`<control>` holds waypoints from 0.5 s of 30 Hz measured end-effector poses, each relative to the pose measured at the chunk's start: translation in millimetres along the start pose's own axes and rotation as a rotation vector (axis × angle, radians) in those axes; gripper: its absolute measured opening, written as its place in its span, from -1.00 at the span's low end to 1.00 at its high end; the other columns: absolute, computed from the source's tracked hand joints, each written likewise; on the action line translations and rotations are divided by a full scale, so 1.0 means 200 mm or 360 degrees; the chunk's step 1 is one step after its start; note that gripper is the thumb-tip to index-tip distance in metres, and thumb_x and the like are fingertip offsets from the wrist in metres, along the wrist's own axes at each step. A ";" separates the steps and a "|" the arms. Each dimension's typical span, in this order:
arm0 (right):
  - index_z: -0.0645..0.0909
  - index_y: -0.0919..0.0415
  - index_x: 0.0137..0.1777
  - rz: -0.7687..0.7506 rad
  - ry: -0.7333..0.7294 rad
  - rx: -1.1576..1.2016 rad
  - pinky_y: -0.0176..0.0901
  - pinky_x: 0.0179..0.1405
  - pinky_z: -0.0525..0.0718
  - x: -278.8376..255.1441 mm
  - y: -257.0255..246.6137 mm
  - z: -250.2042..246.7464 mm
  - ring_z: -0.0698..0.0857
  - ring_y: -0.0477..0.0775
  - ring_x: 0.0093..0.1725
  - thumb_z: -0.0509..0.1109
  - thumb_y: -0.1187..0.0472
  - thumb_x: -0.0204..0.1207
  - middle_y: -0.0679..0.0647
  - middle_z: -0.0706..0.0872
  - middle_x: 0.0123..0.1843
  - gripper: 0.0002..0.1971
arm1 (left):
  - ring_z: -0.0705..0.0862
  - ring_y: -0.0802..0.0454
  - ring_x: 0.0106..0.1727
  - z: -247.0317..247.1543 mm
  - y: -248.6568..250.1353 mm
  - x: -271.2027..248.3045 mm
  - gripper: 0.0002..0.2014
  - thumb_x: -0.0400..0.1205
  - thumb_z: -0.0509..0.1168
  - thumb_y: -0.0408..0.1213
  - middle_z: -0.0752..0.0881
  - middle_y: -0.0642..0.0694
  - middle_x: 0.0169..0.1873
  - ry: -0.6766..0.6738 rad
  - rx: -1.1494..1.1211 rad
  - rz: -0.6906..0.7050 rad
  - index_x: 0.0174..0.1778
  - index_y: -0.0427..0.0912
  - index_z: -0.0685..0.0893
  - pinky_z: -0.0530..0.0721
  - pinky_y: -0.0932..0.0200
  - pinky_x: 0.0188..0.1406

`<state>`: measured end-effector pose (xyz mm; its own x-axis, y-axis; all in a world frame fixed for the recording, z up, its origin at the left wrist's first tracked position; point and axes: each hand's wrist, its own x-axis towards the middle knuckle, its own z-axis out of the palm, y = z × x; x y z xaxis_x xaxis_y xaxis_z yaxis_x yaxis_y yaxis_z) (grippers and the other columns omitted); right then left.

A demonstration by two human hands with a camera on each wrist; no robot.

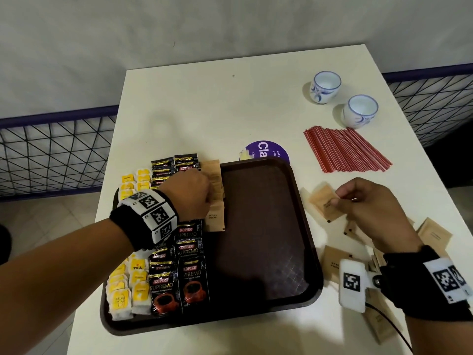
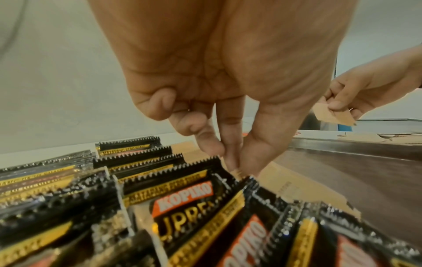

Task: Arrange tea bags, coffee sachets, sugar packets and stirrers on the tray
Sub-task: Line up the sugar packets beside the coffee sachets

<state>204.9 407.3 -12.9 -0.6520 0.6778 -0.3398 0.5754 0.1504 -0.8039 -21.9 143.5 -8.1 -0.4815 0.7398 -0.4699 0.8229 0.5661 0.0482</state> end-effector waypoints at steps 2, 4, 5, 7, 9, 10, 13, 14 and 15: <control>0.69 0.21 -0.14 0.0051 -0.0082 0.0128 -0.10 -0.33 0.67 -0.03 -0.02 0.04 0.72 0.09 -0.33 0.54 0.42 0.46 0.11 0.76 -0.17 -0.88 | 0.64 -0.01 0.01 0.00 0.00 0.00 -0.80 0.53 0.25 -0.13 0.63 0.04 -0.13 -0.0001 0.0014 0.0001 -0.18 0.01 0.80 0.69 0.10 -0.15; 0.68 0.29 -0.12 0.0088 -0.0186 0.0254 -0.19 -0.36 0.73 -0.05 -0.03 0.09 0.77 0.06 -0.28 0.51 0.52 0.45 0.17 0.69 -0.14 -0.86 | 0.62 0.00 0.03 0.01 0.00 0.00 -0.82 0.53 0.25 -0.14 0.62 0.04 -0.11 -0.0005 0.0031 0.0003 -0.18 0.02 0.78 0.67 0.12 -0.14; 0.67 0.32 -0.11 0.0098 -0.0247 0.0312 -0.13 -0.29 0.77 -0.06 -0.03 0.12 0.80 0.10 -0.21 0.49 0.56 0.45 0.19 0.67 -0.12 -0.84 | 0.61 0.00 0.04 0.01 0.00 0.00 -0.82 0.54 0.25 -0.13 0.61 0.04 -0.09 0.0001 0.0037 0.0005 -0.15 0.03 0.77 0.65 0.13 -0.14; 0.65 0.34 -0.11 0.0122 -0.0351 0.0399 -0.01 -0.21 0.82 -0.08 -0.03 0.18 0.84 0.17 -0.10 0.46 0.60 0.46 0.22 0.66 -0.07 -0.82 | 0.60 0.03 0.06 0.01 0.00 0.00 -0.84 0.55 0.26 -0.15 0.57 0.06 -0.08 0.0059 -0.0023 0.0021 -0.08 0.02 0.74 0.54 0.19 -0.14; 0.63 0.34 -0.10 0.0133 -0.0420 0.0439 -0.01 -0.19 0.84 -0.10 -0.04 0.23 0.85 0.16 -0.08 0.46 0.60 0.47 0.23 0.66 -0.04 -0.82 | 0.60 0.13 -0.01 -0.01 0.02 -0.01 -0.87 0.53 0.30 -0.18 0.58 0.12 -0.12 0.0156 -0.0262 0.0052 -0.07 0.05 0.73 0.48 0.24 -0.15; 0.63 0.34 -0.11 0.0130 -0.0445 0.0450 -0.01 -0.18 0.85 -0.11 -0.05 0.26 0.86 0.14 -0.08 0.46 0.60 0.47 0.21 0.67 -0.05 -0.83 | 0.62 0.23 -0.09 -0.02 0.04 -0.02 -0.88 0.53 0.34 -0.18 0.63 0.16 -0.14 0.0190 -0.0425 0.0086 -0.07 0.06 0.75 0.51 0.28 -0.17; 0.63 0.33 -0.13 0.0118 -0.0509 0.0470 0.06 -0.11 0.85 -0.14 -0.08 0.32 0.87 0.14 -0.07 0.46 0.59 0.48 0.12 0.70 -0.14 -0.82 | 0.65 0.43 -0.18 -0.07 0.14 -0.03 -0.87 0.55 0.43 -0.10 0.77 0.21 -0.16 0.0141 -0.0827 0.0202 0.00 0.10 0.79 0.50 0.53 -0.22; 0.63 0.31 -0.14 0.0111 -0.0526 0.0469 0.09 -0.09 0.84 -0.14 -0.09 0.33 0.87 0.14 -0.06 0.46 0.59 0.48 0.09 0.72 -0.16 -0.82 | 0.67 0.45 -0.15 -0.08 0.18 -0.03 -0.84 0.55 0.45 -0.05 0.78 0.22 -0.17 0.0106 -0.0936 0.0220 0.03 0.10 0.79 0.51 0.52 -0.18; 0.62 0.30 -0.14 0.0100 -0.0544 0.0472 0.11 -0.08 0.84 -0.15 -0.10 0.35 0.87 0.15 -0.06 0.47 0.59 0.48 0.08 0.72 -0.17 -0.81 | 0.69 0.43 -0.13 -0.09 0.21 -0.02 -0.81 0.55 0.45 0.00 0.79 0.22 -0.18 0.0080 -0.1034 0.0228 0.05 0.11 0.79 0.55 0.45 -0.13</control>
<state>178.2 334.6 -21.1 -0.7744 0.3953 -0.4940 0.4852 -0.1298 -0.8647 9.2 170.3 11.0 -0.4072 0.8312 -0.3785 0.5383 0.5532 0.6358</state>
